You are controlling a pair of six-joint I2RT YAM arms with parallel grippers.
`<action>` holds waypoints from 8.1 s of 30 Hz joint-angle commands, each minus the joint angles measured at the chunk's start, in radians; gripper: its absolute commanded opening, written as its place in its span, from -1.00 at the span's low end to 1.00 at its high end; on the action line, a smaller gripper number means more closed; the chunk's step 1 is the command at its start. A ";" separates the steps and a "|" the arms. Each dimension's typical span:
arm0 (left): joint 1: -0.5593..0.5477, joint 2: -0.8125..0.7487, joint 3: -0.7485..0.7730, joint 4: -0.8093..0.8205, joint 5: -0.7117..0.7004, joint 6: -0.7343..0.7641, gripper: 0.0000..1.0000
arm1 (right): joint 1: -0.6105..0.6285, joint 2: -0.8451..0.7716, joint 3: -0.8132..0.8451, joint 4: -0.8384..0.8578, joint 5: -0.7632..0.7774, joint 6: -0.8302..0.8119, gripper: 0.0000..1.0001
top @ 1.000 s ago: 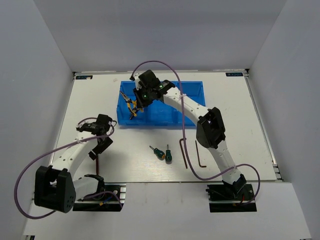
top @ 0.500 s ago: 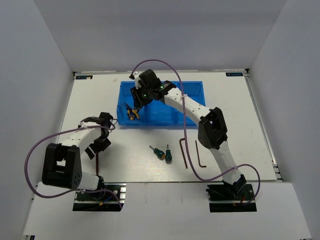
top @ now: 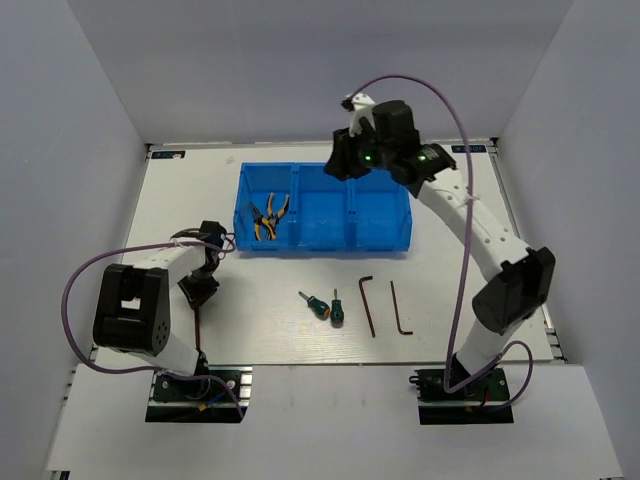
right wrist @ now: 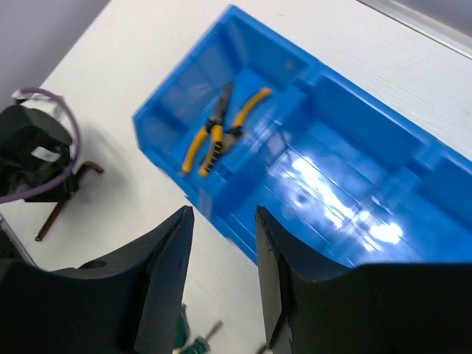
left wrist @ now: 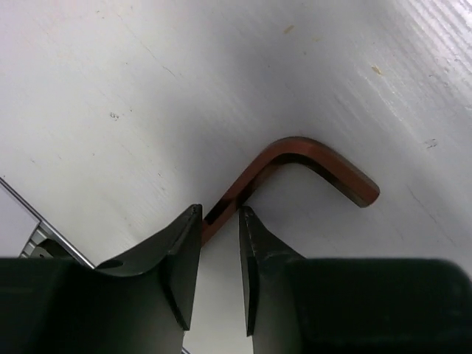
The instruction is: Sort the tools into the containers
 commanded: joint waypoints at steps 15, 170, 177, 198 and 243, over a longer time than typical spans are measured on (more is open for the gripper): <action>0.014 0.028 0.002 0.227 0.238 0.104 -1.00 | -0.240 -0.283 -0.442 -0.020 -0.050 -0.041 -0.10; -0.607 -0.088 0.347 0.378 0.546 0.253 0.10 | -0.088 -0.395 -0.916 -0.116 -0.019 -0.279 -1.00; -0.654 -0.110 0.318 0.413 0.514 0.221 0.10 | -0.081 -0.315 -0.632 -0.220 -0.293 -0.300 -1.00; -0.764 -0.196 0.237 0.421 0.409 0.112 0.10 | -0.039 0.462 0.195 0.001 -0.101 -0.008 -1.00; -1.058 0.525 0.921 -0.007 0.115 -0.101 0.01 | -0.591 -0.317 -0.587 -0.166 -0.195 -0.094 -0.43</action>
